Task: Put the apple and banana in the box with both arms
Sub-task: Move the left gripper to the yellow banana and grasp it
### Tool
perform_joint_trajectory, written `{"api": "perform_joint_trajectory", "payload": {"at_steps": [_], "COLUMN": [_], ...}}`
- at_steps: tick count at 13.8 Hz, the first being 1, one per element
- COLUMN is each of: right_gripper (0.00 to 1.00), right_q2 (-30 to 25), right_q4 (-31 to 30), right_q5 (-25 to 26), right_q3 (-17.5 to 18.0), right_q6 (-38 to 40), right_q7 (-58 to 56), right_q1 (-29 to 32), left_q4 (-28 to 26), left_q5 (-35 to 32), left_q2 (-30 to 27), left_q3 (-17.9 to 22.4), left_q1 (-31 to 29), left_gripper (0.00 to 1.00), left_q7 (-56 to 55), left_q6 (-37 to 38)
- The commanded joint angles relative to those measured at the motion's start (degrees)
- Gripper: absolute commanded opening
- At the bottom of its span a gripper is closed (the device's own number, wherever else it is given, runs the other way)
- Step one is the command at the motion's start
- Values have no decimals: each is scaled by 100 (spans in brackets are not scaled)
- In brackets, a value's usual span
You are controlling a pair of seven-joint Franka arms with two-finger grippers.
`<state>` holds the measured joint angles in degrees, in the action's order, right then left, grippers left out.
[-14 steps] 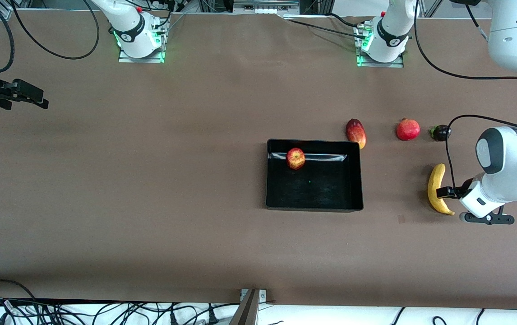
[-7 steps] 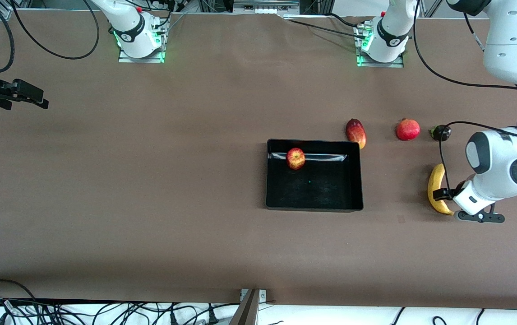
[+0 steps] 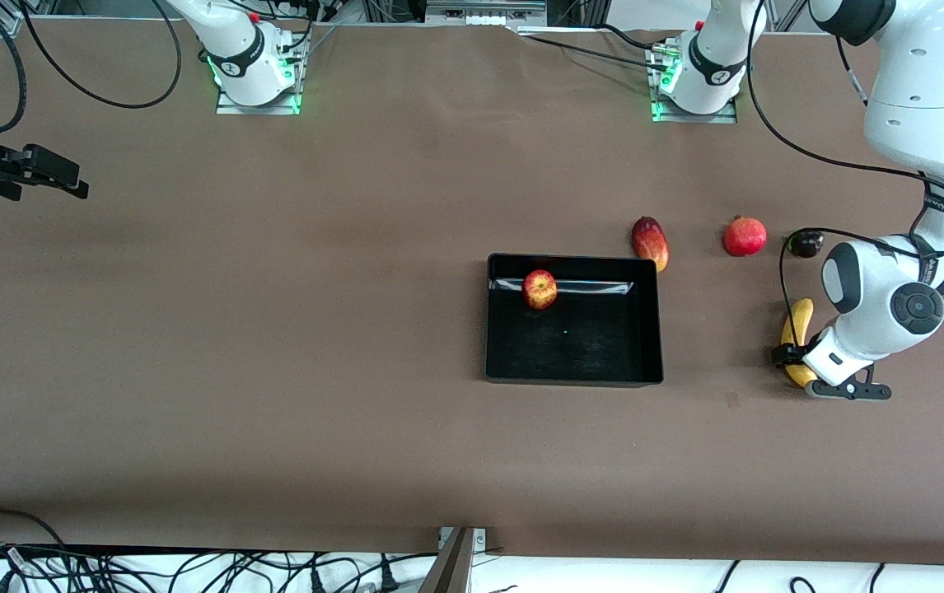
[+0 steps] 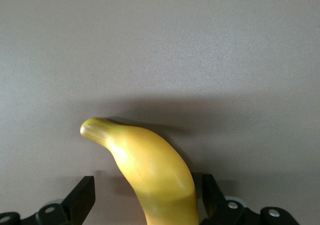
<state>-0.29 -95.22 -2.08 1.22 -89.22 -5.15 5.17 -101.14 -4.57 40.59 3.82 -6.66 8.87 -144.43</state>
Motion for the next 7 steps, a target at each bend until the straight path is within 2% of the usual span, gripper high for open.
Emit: {"api": "perform_joint_trajectory", "payload": {"at_steps": [1,2,5,7], "right_gripper": [100,100,100,100], "right_q2": [-14,-14,-14,-14], "right_q4": [4,4,-5,-5], "right_q5": [-117,-152,-161,-161], "right_q3": [10,10,1,-8], "right_q6": [54,54,62,54], "right_q7": [6,-3,-3,-12], "right_q1": [64,64,64,72], "left_q4": [-212,-326,-450,-398], "left_q5": [-132,-132,-132,-141], "left_q2": [-208,-296,-437,-630], "left_q3": [-48,-48,-48,-48], "left_q1": [-29,-29,-20,23], "left_gripper": [12,0,0,0], "left_q7": [-149,-88,-105,-105], "left_q6": [-32,11,82,562]}}
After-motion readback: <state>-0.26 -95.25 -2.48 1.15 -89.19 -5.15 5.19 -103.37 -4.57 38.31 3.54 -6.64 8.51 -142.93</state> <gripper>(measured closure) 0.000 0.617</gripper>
